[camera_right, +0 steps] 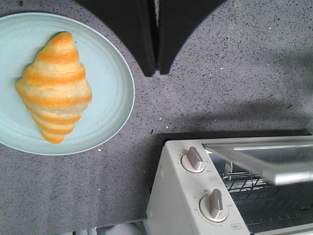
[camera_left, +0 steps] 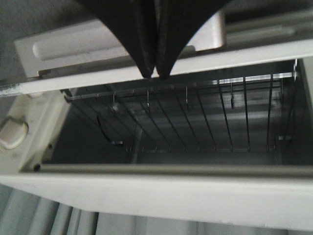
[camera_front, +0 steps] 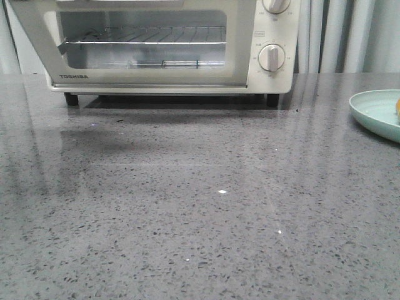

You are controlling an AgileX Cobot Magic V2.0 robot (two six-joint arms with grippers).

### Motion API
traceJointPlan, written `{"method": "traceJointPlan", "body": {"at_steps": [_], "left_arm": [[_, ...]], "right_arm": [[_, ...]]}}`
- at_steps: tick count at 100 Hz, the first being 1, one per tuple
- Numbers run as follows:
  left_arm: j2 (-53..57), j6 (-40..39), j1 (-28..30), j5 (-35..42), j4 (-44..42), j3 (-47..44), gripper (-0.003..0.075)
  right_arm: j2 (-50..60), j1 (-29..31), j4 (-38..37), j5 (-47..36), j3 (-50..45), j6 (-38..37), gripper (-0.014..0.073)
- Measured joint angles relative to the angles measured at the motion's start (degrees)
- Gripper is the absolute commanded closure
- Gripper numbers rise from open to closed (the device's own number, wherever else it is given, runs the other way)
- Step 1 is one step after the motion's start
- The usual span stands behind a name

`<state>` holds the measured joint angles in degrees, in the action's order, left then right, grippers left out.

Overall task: Put bread in oven
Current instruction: 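Pull the oven door down and open with the left gripper, then lower the right gripper over the croissant and grasp it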

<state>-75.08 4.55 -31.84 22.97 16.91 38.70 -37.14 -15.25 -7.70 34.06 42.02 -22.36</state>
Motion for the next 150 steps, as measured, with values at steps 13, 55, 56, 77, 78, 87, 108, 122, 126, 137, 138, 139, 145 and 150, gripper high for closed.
{"method": "traceJointPlan", "body": {"at_steps": [13, 55, 56, 77, 78, 87, 108, 122, 126, 137, 138, 139, 145, 150], "left_arm": [[6.7, 0.0, -4.3, -6.7, 3.9, -6.9, 0.0742], [36.9, 1.0, -11.3, -13.4, 4.8, -9.4, 0.0742], [37.2, 1.1, -11.1, -13.5, 4.8, -9.4, 0.0742], [45.1, 1.3, -9.2, -20.0, 4.7, -9.4, 0.0742], [45.4, 1.3, -9.1, -20.4, 4.7, -9.4, 0.0742], [46.6, 1.3, -8.8, -22.6, 4.3, -9.4, 0.0742], [46.9, 1.3, -8.6, -24.8, 3.6, -9.4, 0.0742], [46.9, 1.3, -8.6, -25.2, 3.6, -9.4, 0.0742], [46.9, 1.3, -8.6, -25.2, 3.6, -9.4, 0.0742], [46.9, 1.3, -8.6, -25.3, 3.6, -9.4, 0.0742], [46.9, 1.3, -8.6, -25.4, 3.6, -9.4, 0.0742], [46.9, 1.3, -8.6, -25.4, 3.6, -9.4, 0.0742], [46.9, 1.3, -8.6, -25.9, 3.5, -9.4, 0.0742], [46.9, 1.3, -8.6, -26.1, 3.5, -9.4, 0.0742]], "right_arm": [[0.0, 0.0, 0.0, 2.2, 0.0, 0.0, 0.0661], [-0.6, 0.0, -0.5, 12.9, 3.3, 0.0, 0.0645], [-0.7, 0.0, -0.6, 13.1, 3.6, 0.0, 0.0641], [-4.4, 0.0, -4.6, 18.9, 11.6, 0.2, 0.0279], [-4.5, 0.0, -4.9, 19.1, 11.9, 0.2, 0.0265], [-7.4, 0.0, -7.3, 22.9, 15.6, 0.4, 0.0144], [-16.5, 0.0, -12.6, 33.4, 23.5, 0.4, 0.0141], [-23.2, 0.0, -14.7, 35.1, 28.0, 0.4, 0.0141], [-25.3, 0.0, -14.9, 35.2, 29.3, 0.4, 0.0141], [-30.5, 0.3, -15.0, 35.8, 32.0, 0.4, 0.0141], [-31.2, 0.2, -15.0, 35.7, 32.1, 0.4, 0.0141], [-31.5, 0.4, -15.0, 35.7, 32.3, 0.4, 0.0141], [-34.5, 1.0, -15.0, 35.8, 33.1, 0.4, 0.0141], [-36.7, 1.7, -15.0, 35.9, 33.4, 0.5, 0.0141]]}}
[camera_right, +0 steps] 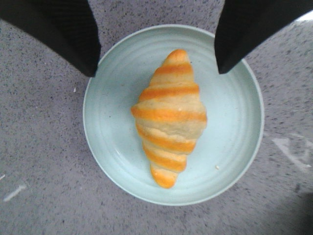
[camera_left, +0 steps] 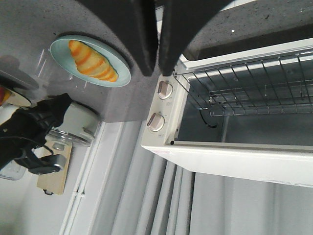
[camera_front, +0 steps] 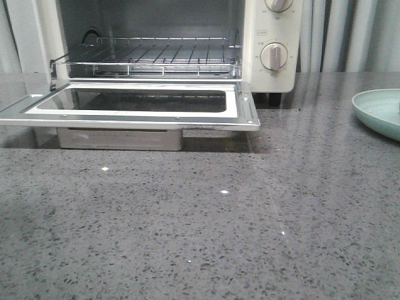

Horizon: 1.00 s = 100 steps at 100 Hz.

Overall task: Put bread in oven
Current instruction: 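Lower the right gripper over the croissant and grasp it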

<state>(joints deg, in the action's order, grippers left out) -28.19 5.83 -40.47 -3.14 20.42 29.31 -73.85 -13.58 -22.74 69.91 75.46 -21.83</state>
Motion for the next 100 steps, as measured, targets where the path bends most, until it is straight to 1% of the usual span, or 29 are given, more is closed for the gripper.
{"method": "traceJointPlan", "body": {"at_steps": [13, 36, 58, 63, 84, 100], "left_arm": [[0.0, 0.0, 0.0, -1.2, -0.1, 0.0, 0.0742], [0.0, 0.1, 0.0, -1.9, -0.5, 0.0, 0.0742], [0.0, 0.1, 0.0, -2.0, -0.6, 0.0, 0.0742], [0.0, 0.1, 0.0, -2.0, -0.6, 0.0, 0.0742], [0.0, 0.1, 0.0, -2.1, -0.9, 0.0, 0.0742], [0.0, 0.1, 0.0, -2.1, -1.0, 0.0, 0.0742]], "right_arm": [[-4.9, 2.1, 0.3, 0.0, 0.1, 0.0, 0.0141], [-10.9, 6.1, 4.1, -2.3, 0.1, 1.9, 0.0141], [-14.1, 7.2, 4.9, -5.5, 0.3, 2.7, 0.0142], [-14.7, 7.2, 4.9, -6.2, 0.3, 2.8, 0.0153], [-17.8, 7.5, 5.1, -7.4, 0.3, 2.8, 0.0266], [-18.8, 8.3, 5.3, -7.6, 0.3, 2.8, 0.0278]]}}
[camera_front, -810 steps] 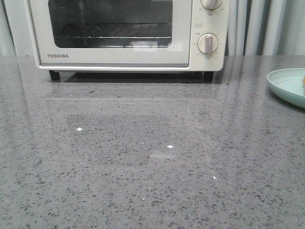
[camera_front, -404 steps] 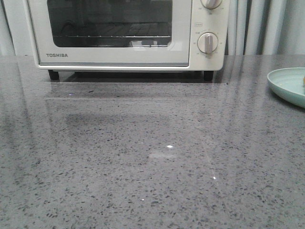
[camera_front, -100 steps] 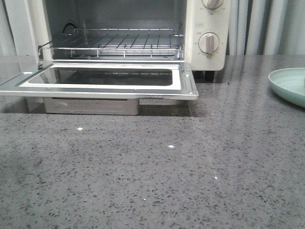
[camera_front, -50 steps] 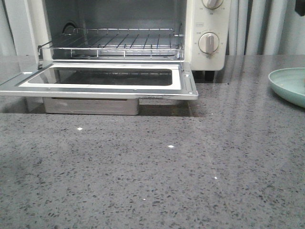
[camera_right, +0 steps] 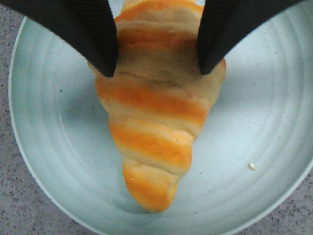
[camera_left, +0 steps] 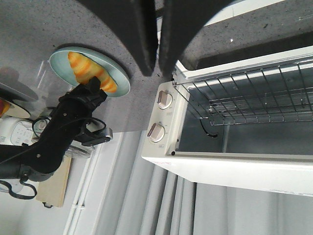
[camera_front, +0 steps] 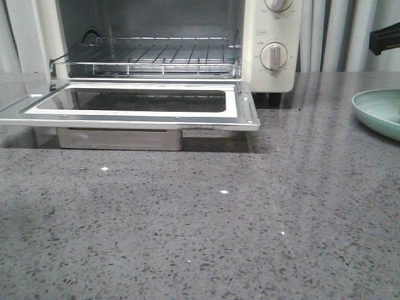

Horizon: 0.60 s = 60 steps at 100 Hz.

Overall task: Put bread in oven
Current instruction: 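Lower the right gripper over the croissant and grasp it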

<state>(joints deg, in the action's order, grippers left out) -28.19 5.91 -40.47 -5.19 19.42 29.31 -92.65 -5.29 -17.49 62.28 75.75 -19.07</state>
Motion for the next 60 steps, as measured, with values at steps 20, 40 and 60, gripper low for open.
{"method": "traceJointPlan", "body": {"at_steps": [20, 40, 60], "left_arm": [[0.0, 0.0, 0.0, 0.0, -0.1, 0.0, 0.0742], [0.0, 0.0, 0.0, 0.3, -0.1, 0.0, 0.0742], [0.0, 0.0, 0.0, 0.3, -0.1, 0.0, 0.0742]], "right_arm": [[-1.4, 0.5, 0.0, 0.9, 0.4, 0.0, 0.0359], [-3.3, 0.6, -0.2, 1.7, 0.8, 0.0, 0.0627], [-3.4, 0.6, -0.5, 1.9, 0.8, 0.5, 0.0667]]}}
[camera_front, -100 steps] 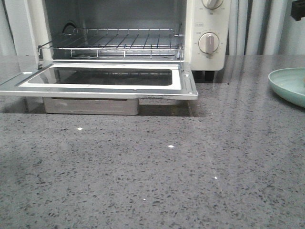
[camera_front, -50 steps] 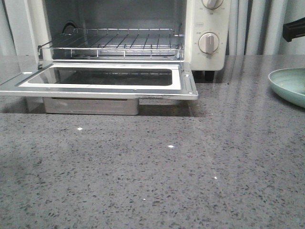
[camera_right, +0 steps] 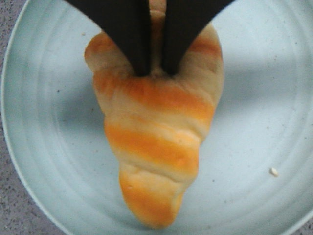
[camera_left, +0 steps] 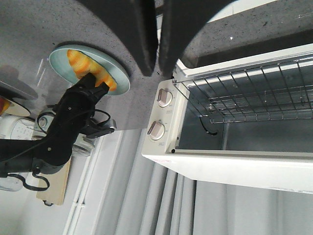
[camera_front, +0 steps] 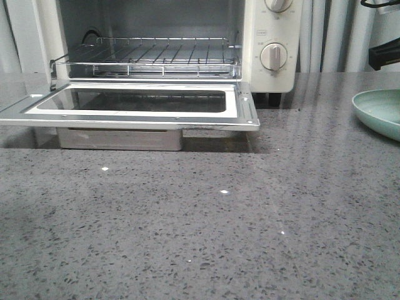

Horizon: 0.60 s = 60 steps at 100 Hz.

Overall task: Put bread in oven
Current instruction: 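Lower the right gripper over the croissant and grasp it, then lift the croissant with the right gripper and carry it into the oven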

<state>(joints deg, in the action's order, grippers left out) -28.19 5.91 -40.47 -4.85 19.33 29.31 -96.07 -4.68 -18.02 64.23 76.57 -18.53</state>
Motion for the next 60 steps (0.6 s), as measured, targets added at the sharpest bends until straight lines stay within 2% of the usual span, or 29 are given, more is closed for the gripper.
{"method": "traceJointPlan", "body": {"at_steps": [13, 29, 43, 60], "left_arm": [[0.0, 0.0, 0.0, -0.4, -1.6, 2.3, 0.0742], [0.0, 0.0, 0.3, -1.4, -5.0, 5.6, 0.0742], [0.1, 0.0, 2.5, -3.7, -6.4, 7.6, 0.0742], [0.1, 0.0, 6.5, -5.2, -6.7, 9.1, 0.0742]], "right_arm": [[1.5, -0.2, 0.0, 0.3, 0.0, 0.6, 0.0667], [6.4, -1.6, 0.2, 4.6, 0.9, 2.4, 0.0667], [12.3, -3.9, 0.7, 6.0, 3.1, 4.9, 0.0667], [19.4, -7.9, 7.7, 6.9, 3.4, 10.5, 0.0667]]}}
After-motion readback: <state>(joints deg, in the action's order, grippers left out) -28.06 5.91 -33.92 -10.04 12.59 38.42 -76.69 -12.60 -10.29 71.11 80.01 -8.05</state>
